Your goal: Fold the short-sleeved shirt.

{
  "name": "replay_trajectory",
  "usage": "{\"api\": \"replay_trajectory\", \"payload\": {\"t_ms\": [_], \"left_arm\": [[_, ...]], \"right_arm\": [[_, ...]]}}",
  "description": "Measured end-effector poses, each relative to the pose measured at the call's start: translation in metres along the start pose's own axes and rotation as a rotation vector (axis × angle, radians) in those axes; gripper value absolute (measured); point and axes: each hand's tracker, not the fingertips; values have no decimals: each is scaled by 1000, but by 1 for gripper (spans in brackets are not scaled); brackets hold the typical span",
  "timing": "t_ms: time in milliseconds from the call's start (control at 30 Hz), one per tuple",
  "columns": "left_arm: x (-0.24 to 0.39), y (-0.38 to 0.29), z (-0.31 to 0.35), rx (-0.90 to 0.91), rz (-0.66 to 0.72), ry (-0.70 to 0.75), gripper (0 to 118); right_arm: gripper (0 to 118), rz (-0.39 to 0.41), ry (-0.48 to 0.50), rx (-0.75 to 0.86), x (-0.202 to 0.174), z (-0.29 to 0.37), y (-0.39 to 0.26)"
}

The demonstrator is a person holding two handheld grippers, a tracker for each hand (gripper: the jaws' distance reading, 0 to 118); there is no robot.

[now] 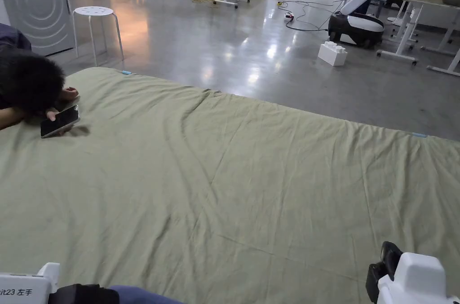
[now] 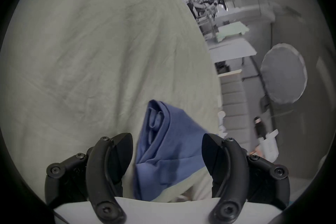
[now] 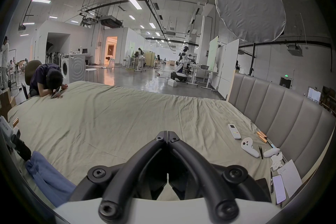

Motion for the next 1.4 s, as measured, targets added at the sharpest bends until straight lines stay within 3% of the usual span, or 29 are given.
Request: {"api": "replay_trajectory", "payload": {"t_ms": [100, 233, 267, 367, 400, 433, 467, 567, 600, 867, 1067, 1233, 1400], "left_arm": [[-15, -2, -10, -28, 101, -107, 79], [6, -16, -33, -51, -60, -99, 75], [9, -16, -35, -57, -82, -85, 69], [17, -10, -34, -70, -113, -35, 19], [19, -10, -35, -74, -141, 13, 17], [22, -11, -37, -80, -176, 77, 17], [77, -38, -36, -95, -199, 108, 16], [91, -46, -31, -74, -151, 71, 11], [70, -29, -33, -76, -153, 85, 10], [104, -8, 2, -56, -220, 128, 9], [134, 13, 54, 15, -272, 336, 9], [172, 2, 79, 34, -367, 614, 9], [189, -13, 70, 16, -313, 540, 9]], "right_arm": [[0, 6, -7, -10, 0, 1, -2], [0, 5, -11, -26, -1, 0, -4], [0, 6, -11, -31, -1, -1, -5], [0, 16, -8, -35, -3, -1, -5], [0, 18, -6, -35, -4, -1, -5], [0, 21, -6, -34, -6, -1, -5], [0, 23, -5, -34, -7, -1, -5], [0, 23, 0, -35, -8, 0, -6], [0, 23, 0, -35, -8, 0, -7], [0, 16, 3, -28, -2, 1, -7], [0, 3, 8, -12, 4, 2, -3], [0, -53, 22, -7, 6, 7, 0], [0, -49, 36, 6, 3, 8, 1]]}}
